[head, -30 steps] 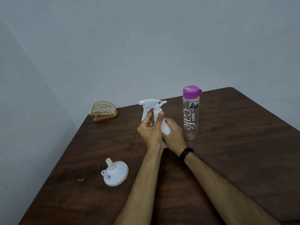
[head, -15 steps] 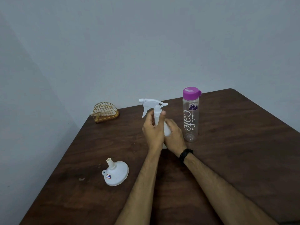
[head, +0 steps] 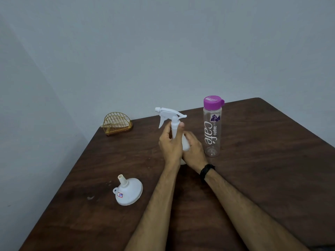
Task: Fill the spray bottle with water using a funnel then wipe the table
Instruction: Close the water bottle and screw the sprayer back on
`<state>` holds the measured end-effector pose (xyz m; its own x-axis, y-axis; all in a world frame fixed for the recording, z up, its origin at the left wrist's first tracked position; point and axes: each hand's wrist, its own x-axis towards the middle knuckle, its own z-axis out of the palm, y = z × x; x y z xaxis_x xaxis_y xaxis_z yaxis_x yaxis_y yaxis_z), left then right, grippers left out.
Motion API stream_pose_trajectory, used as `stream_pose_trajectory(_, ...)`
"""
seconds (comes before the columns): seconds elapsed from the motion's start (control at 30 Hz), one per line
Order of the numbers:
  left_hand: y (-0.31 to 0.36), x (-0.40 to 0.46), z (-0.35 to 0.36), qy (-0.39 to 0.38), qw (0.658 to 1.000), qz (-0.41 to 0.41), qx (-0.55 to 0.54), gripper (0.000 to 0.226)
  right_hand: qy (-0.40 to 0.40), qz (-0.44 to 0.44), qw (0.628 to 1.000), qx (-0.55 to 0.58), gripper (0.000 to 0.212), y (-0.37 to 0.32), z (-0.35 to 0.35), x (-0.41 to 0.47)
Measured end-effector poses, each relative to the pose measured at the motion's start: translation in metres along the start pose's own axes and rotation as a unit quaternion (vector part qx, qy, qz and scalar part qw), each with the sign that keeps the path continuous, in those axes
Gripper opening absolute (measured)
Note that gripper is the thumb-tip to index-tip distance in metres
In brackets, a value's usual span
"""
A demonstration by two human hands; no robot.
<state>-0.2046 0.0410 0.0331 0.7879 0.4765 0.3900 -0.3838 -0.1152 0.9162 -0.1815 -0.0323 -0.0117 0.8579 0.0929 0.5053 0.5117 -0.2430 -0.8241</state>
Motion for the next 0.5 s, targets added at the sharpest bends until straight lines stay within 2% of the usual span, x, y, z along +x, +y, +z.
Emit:
stream_pose_trajectory(0.07,0.001,-0.002,-0.002,0.005,0.998,-0.013,-0.055,0.018,-0.004,0.01,1.0,0.016,0.041,-0.001,-0.001,-0.001)
stream_pose_trajectory(0.2,0.005,-0.009,-0.001,0.07,0.989,-0.017,-0.127,0.02,-0.02,0.019,0.999,0.032,0.042,-0.002,-0.002,-0.002)
stream_pose_trajectory(0.3,0.006,-0.011,0.001,0.092,0.988,-0.019,-0.124,0.018,-0.036,0.024,0.999,0.032,0.043,-0.002,-0.003,-0.001)
stream_pose_trajectory(0.4,0.004,-0.009,0.0,0.076,0.994,-0.013,-0.074,0.027,-0.044,0.023,0.998,0.036,0.049,-0.003,-0.004,-0.001)
stream_pose_trajectory(0.5,0.003,-0.004,-0.003,0.045,0.999,-0.003,-0.029,0.018,-0.048,0.029,0.998,0.032,0.052,-0.004,-0.005,-0.001)
